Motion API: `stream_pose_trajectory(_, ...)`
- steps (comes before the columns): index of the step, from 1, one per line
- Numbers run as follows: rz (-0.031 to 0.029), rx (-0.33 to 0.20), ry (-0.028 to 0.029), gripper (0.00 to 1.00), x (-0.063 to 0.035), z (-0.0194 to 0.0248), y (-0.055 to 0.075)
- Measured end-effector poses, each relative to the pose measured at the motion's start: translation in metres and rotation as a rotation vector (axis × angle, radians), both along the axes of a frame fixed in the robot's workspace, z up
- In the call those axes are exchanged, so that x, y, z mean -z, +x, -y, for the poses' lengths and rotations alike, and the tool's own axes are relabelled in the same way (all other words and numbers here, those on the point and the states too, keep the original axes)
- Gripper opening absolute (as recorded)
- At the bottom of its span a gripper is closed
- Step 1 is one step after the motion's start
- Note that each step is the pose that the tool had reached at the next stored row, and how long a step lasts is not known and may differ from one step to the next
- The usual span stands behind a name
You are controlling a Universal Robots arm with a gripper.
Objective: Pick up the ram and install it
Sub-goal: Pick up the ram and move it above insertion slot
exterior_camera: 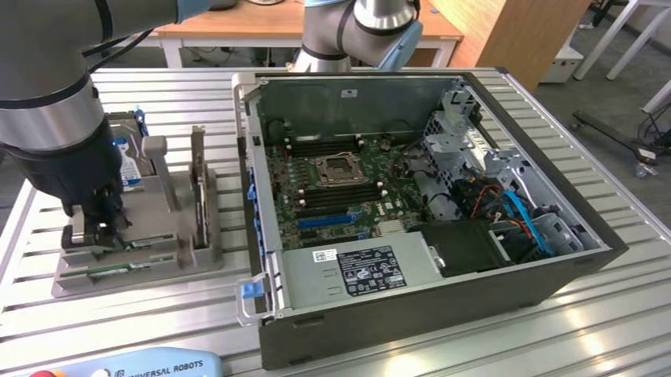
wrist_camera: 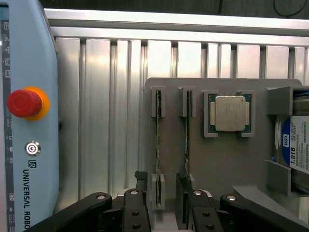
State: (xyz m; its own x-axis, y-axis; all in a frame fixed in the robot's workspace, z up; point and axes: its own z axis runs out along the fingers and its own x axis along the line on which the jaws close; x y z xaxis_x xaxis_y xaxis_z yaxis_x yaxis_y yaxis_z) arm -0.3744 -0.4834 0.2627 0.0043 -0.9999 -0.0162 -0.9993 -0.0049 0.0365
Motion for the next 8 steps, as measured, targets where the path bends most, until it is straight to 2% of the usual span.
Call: stream_pose_trajectory(8,0.0,0.0,-0.0001,0.37,0.0123,0.0,0.0)
